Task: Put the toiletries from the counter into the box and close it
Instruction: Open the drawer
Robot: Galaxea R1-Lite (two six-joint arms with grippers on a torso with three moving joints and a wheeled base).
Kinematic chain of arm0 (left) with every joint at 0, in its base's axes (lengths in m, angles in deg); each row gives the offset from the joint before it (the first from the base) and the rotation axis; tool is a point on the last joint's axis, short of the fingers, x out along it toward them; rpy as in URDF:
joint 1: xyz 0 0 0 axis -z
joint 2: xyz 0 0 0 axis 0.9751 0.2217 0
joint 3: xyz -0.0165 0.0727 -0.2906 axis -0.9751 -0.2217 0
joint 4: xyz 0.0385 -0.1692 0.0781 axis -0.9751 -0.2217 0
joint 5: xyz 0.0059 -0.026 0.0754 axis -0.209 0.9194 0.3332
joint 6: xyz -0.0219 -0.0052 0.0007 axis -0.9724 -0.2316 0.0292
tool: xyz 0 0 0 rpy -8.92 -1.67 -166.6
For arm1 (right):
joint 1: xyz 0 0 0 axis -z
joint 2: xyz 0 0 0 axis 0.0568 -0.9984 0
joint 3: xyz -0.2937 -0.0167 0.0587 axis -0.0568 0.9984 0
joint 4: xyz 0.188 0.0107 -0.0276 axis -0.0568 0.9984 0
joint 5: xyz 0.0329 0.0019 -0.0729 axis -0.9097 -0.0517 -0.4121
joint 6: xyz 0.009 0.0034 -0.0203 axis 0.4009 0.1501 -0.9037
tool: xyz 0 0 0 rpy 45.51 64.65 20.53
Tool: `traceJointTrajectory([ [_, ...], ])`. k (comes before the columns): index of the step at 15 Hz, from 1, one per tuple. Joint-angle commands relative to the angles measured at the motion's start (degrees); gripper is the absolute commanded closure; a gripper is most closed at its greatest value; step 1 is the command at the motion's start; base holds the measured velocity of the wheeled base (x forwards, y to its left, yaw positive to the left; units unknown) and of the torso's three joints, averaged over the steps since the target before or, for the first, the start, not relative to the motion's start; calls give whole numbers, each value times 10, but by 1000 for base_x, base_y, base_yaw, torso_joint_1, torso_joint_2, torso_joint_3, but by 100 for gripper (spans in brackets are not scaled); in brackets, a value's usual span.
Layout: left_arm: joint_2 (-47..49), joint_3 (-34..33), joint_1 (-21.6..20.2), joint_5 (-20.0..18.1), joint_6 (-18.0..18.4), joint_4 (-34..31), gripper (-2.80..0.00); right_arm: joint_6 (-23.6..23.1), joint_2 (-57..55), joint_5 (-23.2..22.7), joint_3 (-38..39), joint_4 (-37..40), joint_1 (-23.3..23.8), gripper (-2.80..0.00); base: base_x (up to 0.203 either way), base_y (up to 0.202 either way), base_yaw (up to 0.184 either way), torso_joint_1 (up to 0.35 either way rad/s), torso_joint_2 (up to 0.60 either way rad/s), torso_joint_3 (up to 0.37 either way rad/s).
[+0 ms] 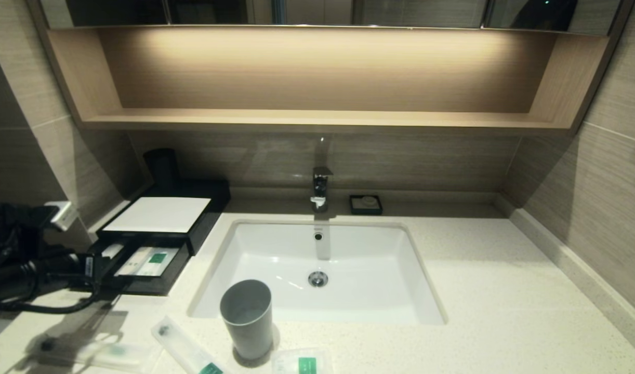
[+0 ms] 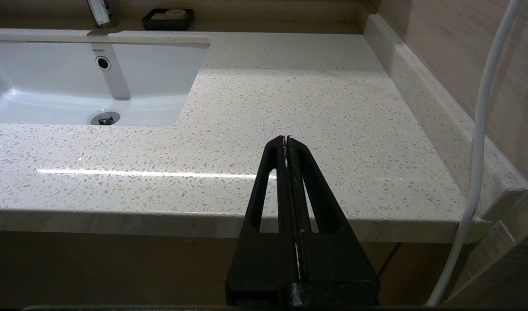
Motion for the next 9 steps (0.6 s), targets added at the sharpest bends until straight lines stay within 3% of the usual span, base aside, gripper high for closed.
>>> traceJointTrajectory([
  [1,-54,1,-9,-2,1,-22,0,0,0,0,1,0,0,0,0,0,0,0,0,0],
  [5,-110,-1,-30,-9,7,-86,0,0,0,-1,1,0,0,0,0,0,0,0,0,0],
  [9,-156,-2,-44,-9,6,-105,0,0,0,0,1,0,0,0,0,0,0,0,0,0],
])
